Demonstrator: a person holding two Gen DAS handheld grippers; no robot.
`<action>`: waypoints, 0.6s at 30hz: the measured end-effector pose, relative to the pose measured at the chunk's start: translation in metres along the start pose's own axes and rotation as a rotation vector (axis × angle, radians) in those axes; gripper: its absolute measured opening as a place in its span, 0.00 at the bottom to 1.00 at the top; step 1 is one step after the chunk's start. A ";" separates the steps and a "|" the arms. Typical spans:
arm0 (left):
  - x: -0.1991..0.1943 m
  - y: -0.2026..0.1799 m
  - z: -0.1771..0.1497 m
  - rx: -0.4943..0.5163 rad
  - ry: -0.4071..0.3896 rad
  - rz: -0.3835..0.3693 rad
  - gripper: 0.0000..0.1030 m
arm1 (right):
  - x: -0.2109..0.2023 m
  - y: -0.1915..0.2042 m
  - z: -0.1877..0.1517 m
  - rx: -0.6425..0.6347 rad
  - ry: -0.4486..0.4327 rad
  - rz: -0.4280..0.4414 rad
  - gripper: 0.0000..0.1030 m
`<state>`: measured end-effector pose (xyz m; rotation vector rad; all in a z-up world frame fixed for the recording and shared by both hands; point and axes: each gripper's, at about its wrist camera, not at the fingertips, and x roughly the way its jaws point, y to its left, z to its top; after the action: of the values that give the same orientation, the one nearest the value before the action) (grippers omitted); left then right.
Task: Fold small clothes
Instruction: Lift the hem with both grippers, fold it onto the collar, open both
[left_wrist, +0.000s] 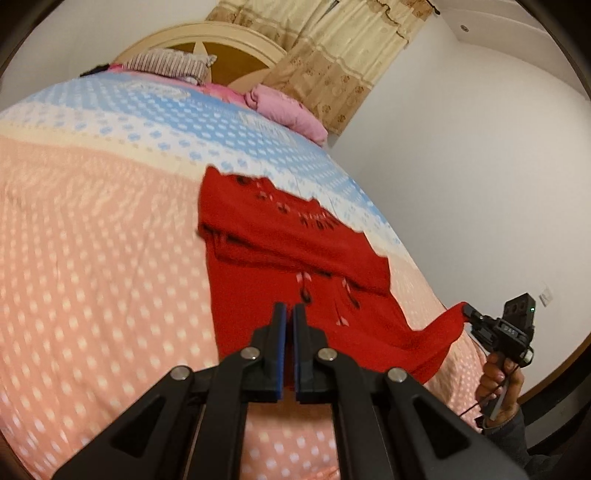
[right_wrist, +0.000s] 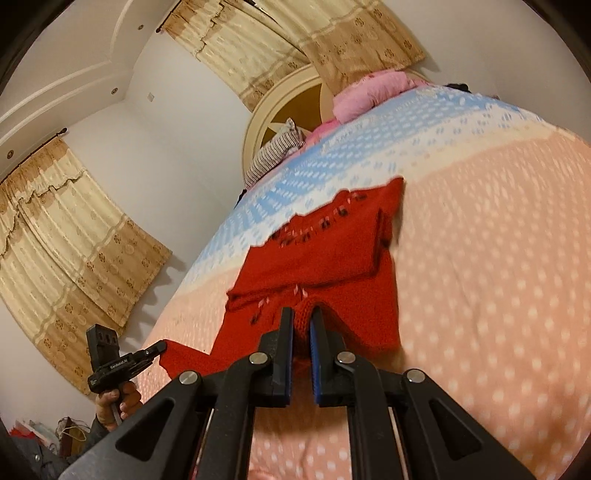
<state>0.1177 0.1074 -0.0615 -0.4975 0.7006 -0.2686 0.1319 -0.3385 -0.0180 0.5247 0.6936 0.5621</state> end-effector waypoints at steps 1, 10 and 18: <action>0.001 0.001 0.006 0.001 -0.009 0.003 0.03 | 0.002 0.001 0.006 -0.004 -0.006 0.000 0.07; 0.025 -0.002 0.048 0.022 -0.048 0.023 0.03 | 0.023 0.014 0.063 -0.041 -0.056 -0.024 0.07; 0.042 0.002 0.085 0.005 -0.079 0.057 0.02 | 0.049 0.023 0.100 -0.075 -0.063 -0.050 0.07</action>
<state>0.2064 0.1217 -0.0296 -0.4802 0.6362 -0.1963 0.2274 -0.3160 0.0399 0.4527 0.6218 0.5209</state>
